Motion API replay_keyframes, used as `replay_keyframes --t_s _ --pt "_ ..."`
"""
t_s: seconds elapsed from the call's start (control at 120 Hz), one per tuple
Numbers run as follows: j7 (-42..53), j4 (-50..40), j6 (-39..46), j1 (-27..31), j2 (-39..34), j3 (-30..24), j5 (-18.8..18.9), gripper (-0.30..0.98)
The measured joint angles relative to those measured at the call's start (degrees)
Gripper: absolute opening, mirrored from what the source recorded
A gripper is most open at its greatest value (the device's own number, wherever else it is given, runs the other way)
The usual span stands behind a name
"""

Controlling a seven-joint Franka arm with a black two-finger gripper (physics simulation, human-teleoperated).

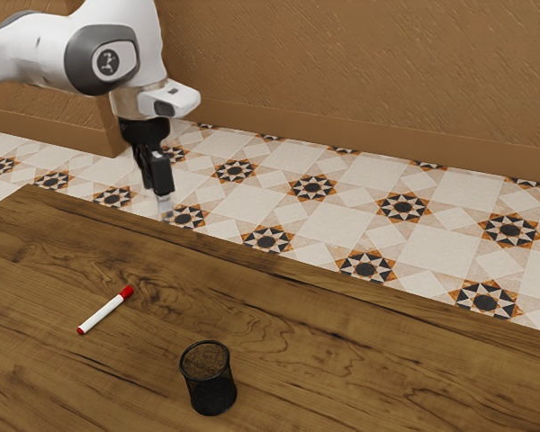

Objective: Put the marker into the pen holder.

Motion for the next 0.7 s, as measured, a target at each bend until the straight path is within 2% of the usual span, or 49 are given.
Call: replay_keyframes --t_s 0.3,0.392,0.467,0.558,0.7 --pt "5.2 -0.2 2.5 0.1 -0.6 0.0 0.1 0.69" --pt "3.9 -6.4 4.5 0.4 -2.7 0.3 0.7 0.69" --pt "2.4 -11.3 7.4 3.0 -3.0 0.6 1.3 0.69" --pt "0.8 -12.5 9.8 5.2 -2.0 0.6 2.0 0.69" --pt "-1.2 -13.0 12.5 4.2 -1.1 2.1 3.1 0.69"
